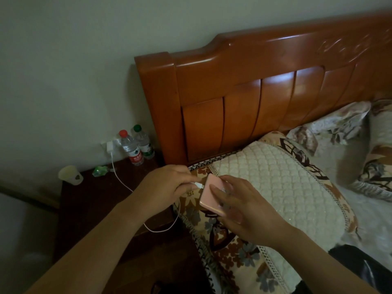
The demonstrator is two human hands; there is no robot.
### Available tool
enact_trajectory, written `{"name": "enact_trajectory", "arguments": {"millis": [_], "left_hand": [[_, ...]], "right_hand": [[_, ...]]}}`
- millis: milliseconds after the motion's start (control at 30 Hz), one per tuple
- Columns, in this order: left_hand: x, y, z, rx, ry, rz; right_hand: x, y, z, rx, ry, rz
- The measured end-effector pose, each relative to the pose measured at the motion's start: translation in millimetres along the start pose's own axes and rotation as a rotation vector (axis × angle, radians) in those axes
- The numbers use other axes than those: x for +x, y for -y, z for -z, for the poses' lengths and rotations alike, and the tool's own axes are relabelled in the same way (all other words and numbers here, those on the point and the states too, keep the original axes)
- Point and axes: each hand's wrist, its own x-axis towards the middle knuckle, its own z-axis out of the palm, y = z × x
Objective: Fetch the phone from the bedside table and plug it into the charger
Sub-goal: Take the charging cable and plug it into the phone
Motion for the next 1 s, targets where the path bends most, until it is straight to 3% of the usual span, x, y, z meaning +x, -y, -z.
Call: {"name": "enact_trajectory", "arguments": {"millis": [100, 367, 767, 1000], "left_hand": [[-2.9, -0.4, -3.0, -0.052, -0.097, 0.027], [3.2, 3.7, -15.9, -0.178, -0.159, 0.071], [35.7, -4.4, -54.0, -0.175, -0.057, -0.009], [72.1, 6.8, -89.8, -0.090, 0.075, 0.060]], "right_hand": [[0.1, -0.1, 1.8, 0.012, -0.004, 0.008], [1.1, -7.5, 2.5, 0.028, 0.046, 0.009], [-19.9, -45.6, 8.6, -0.057, 0.154, -0.003], [-29.4, -87.8, -14.8, -0.039, 0.176, -0.110]]}}
